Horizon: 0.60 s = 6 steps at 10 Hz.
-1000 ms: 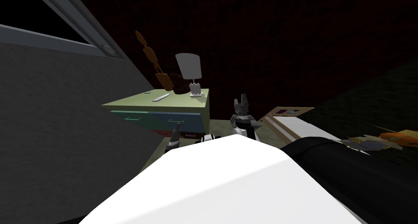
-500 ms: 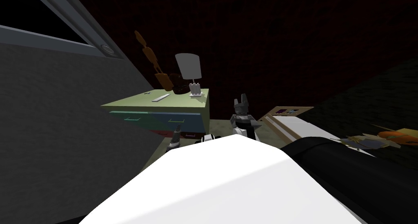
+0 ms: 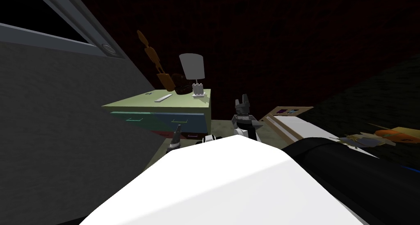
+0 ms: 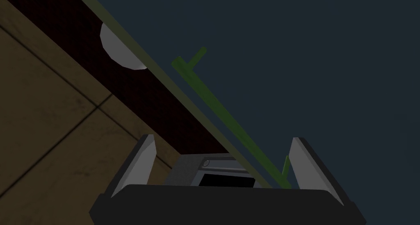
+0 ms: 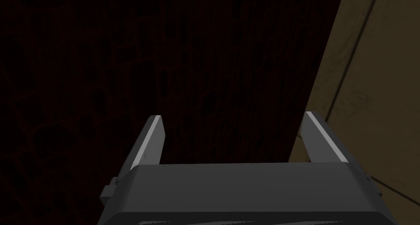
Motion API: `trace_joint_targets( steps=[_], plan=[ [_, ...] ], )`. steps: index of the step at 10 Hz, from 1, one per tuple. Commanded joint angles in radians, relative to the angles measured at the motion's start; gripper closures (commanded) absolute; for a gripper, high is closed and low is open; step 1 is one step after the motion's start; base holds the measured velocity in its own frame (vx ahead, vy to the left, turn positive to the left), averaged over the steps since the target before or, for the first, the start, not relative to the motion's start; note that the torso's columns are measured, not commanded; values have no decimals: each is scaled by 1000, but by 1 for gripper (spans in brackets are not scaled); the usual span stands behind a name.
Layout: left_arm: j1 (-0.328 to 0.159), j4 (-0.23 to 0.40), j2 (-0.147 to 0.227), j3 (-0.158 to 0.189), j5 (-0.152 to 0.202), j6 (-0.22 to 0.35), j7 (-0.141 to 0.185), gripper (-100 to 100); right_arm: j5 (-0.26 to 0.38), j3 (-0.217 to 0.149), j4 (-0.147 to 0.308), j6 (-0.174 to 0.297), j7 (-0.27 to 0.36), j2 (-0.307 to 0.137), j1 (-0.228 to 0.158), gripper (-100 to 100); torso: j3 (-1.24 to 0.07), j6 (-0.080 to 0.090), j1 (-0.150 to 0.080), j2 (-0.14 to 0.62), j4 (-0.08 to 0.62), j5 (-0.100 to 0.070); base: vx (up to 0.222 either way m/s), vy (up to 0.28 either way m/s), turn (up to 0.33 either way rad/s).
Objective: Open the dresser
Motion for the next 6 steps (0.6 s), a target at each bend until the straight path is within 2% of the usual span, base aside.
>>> trace_joint_targets(
  steps=[1, 4, 5, 6],
  plan=[
    [-8, -25, 13, 8, 6, 32, 15, -100, 0, 0, 0, 0, 0, 0, 0, 0, 0, 0, -1, 0, 0, 0, 2, -12, 17],
    [-19, -63, 32, 19, 15, 79, 38, -100, 0, 0, 0, 0, 0, 0, 0, 0, 0, 0, 1, 0, 0, 0, 1, -24, 22],
    [-18, -56, 27, 16, 12, 70, 31, -100, 0, 0, 0, 0, 0, 0, 0, 0, 0, 0, 2, 0, 0, 0, -4, -5, 10],
    [-10, -31, 16, 10, 7, 40, 19, 100, 0, 0, 0, 0, 0, 0, 0, 0, 0, 0, 3, 0, 0, 1, 1, 11, -44]
  ],
)
